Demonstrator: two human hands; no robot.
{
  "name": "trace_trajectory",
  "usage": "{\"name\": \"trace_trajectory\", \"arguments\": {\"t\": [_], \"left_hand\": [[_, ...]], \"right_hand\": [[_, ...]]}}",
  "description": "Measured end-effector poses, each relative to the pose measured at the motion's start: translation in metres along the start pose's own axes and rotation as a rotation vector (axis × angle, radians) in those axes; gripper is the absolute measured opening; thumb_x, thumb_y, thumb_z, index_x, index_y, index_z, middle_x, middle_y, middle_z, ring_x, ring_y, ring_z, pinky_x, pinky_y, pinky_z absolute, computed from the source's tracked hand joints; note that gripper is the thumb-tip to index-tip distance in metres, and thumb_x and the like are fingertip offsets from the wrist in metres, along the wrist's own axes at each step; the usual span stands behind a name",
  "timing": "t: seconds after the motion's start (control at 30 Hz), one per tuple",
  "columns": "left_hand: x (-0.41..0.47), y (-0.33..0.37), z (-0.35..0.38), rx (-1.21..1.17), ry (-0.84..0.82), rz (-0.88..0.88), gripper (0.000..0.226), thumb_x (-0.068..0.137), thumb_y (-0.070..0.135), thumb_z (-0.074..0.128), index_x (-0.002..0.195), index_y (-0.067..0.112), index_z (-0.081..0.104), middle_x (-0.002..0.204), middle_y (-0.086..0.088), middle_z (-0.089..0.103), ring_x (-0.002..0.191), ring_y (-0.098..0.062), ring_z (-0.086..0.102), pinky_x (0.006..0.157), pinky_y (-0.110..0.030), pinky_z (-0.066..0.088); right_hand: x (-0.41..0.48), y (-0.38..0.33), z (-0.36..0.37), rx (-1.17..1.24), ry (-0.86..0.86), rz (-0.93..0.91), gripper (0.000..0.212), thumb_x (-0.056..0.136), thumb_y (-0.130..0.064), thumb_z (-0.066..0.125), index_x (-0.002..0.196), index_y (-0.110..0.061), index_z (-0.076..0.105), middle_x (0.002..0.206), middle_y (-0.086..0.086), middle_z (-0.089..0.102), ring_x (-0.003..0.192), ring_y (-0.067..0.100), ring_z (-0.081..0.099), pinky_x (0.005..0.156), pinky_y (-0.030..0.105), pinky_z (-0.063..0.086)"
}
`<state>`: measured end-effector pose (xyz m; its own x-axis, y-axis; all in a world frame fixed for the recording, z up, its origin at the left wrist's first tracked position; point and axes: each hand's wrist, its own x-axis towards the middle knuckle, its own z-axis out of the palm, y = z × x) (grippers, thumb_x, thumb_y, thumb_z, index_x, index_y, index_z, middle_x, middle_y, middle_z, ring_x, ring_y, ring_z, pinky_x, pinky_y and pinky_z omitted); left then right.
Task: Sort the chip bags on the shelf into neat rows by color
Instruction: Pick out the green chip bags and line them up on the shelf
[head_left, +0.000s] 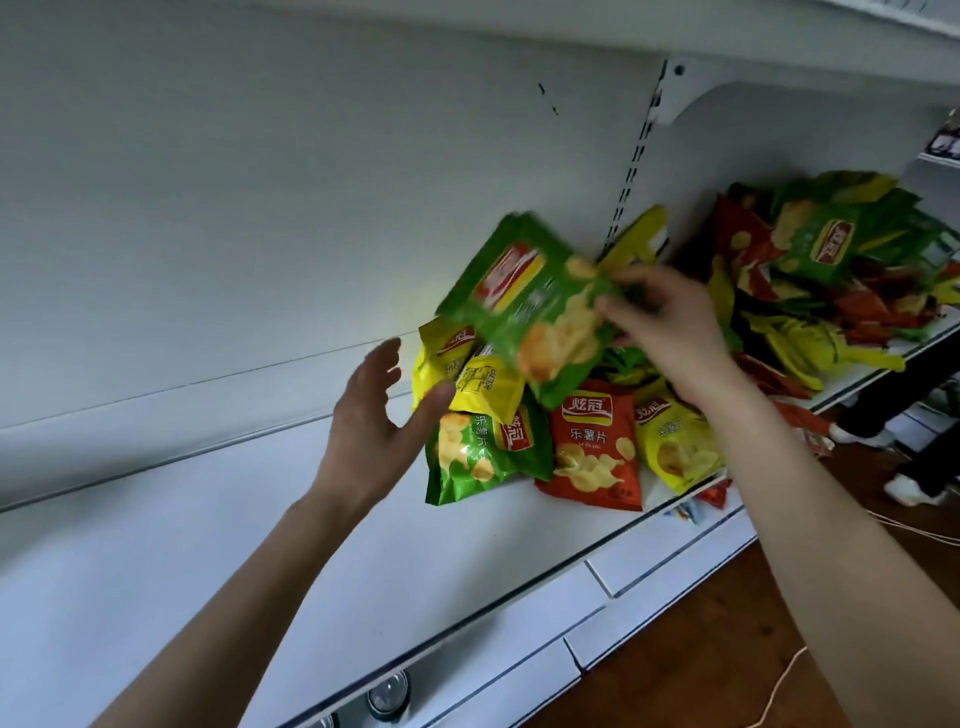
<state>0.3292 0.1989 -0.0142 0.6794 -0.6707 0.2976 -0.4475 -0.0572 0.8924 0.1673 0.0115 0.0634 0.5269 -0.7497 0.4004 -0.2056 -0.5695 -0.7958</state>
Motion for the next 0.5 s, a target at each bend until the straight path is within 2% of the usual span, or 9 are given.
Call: {"name": "trace_trajectory", "arguments": {"t": [0.07, 0.13, 0.23, 0.3, 0.33, 0.4, 0.47, 0.5], "left_hand": [[0.001, 0.008, -0.006, -0.225, -0.075, -0.171, 0.091, 0.06, 0.064, 0.063, 0.137, 0.021, 0.04, 0.124, 0.004, 0.057, 0.107, -0.013, 0.06, 0.085, -0.025, 0.05], [-0.004, 0.009, -0.011, -0.326, -0.16, -0.25, 0.082, 0.056, 0.061, 0.067, 0.124, 0.019, 0.049, 0.11, 0.004, 0.065, 0.094, -0.012, 0.067, 0.076, -0.03, 0.057], [-0.02, -0.001, -0.024, -0.315, -0.057, -0.308, 0.047, 0.064, 0.036, 0.076, 0.103, 0.017, 0.056, 0.093, 0.0, 0.069, 0.077, -0.013, 0.07, 0.065, -0.031, 0.059], [-0.031, -0.014, -0.037, -0.264, 0.099, -0.356, 0.037, 0.071, 0.02, 0.082, 0.099, 0.015, 0.058, 0.093, -0.005, 0.068, 0.079, -0.02, 0.068, 0.064, -0.033, 0.056], [-0.039, -0.02, -0.044, -0.256, 0.176, -0.381, 0.03, 0.075, 0.015, 0.078, 0.098, 0.014, 0.058, 0.093, -0.006, 0.068, 0.082, -0.023, 0.067, 0.065, -0.033, 0.055], [-0.052, -0.027, -0.053, -0.269, 0.282, -0.427, 0.025, 0.079, 0.011, 0.073, 0.099, 0.011, 0.057, 0.093, -0.008, 0.067, 0.082, -0.024, 0.066, 0.065, -0.033, 0.054], [-0.064, -0.03, -0.058, -0.27, 0.32, -0.442, 0.031, 0.08, 0.01, 0.072, 0.105, 0.007, 0.054, 0.094, -0.009, 0.065, 0.08, -0.022, 0.066, 0.06, -0.027, 0.056], [-0.067, -0.03, -0.058, -0.274, 0.328, -0.442, 0.032, 0.079, 0.01, 0.072, 0.106, 0.005, 0.053, 0.094, -0.008, 0.065, 0.08, -0.022, 0.066, 0.058, -0.024, 0.057]], "right_hand": [[-0.018, -0.007, 0.017, -0.058, -0.207, -0.05, 0.021, 0.083, -0.014, 0.065, 0.101, -0.025, 0.059, 0.095, -0.018, 0.058, 0.097, 0.008, 0.057, 0.088, 0.03, 0.049], [-0.029, -0.009, 0.034, 0.018, -0.31, -0.067, 0.023, 0.084, -0.015, 0.065, 0.102, -0.028, 0.057, 0.098, -0.02, 0.056, 0.099, 0.004, 0.056, 0.089, 0.027, 0.049], [-0.042, -0.002, 0.054, 0.305, -0.203, 0.043, 0.022, 0.089, -0.018, 0.057, 0.109, -0.026, 0.051, 0.096, -0.009, 0.06, 0.091, 0.009, 0.063, 0.076, 0.029, 0.056], [-0.054, 0.013, 0.065, 0.119, -0.162, -0.109, 0.028, 0.092, -0.026, 0.054, 0.117, -0.014, 0.053, 0.097, 0.003, 0.066, 0.09, 0.02, 0.066, 0.076, 0.029, 0.054], [-0.061, 0.023, 0.071, -0.048, -0.23, -0.217, 0.035, 0.092, -0.03, 0.053, 0.119, -0.009, 0.054, 0.1, 0.008, 0.067, 0.093, 0.023, 0.066, 0.077, 0.029, 0.053], [-0.072, 0.043, 0.087, -0.414, -0.454, -0.38, 0.042, 0.091, -0.033, 0.053, 0.125, -0.008, 0.053, 0.119, 0.01, 0.062, 0.11, 0.025, 0.057, 0.085, 0.032, 0.048], [-0.081, 0.056, 0.1, -0.711, -0.641, -0.434, 0.046, 0.092, -0.022, 0.053, 0.135, -0.014, 0.042, 0.135, 0.003, 0.048, 0.126, 0.021, 0.04, 0.097, 0.032, 0.04], [-0.082, 0.061, 0.104, -0.779, -0.653, -0.448, 0.047, 0.092, -0.016, 0.052, 0.137, -0.016, 0.04, 0.137, 0.002, 0.046, 0.128, 0.02, 0.036, 0.098, 0.03, 0.039]]}}
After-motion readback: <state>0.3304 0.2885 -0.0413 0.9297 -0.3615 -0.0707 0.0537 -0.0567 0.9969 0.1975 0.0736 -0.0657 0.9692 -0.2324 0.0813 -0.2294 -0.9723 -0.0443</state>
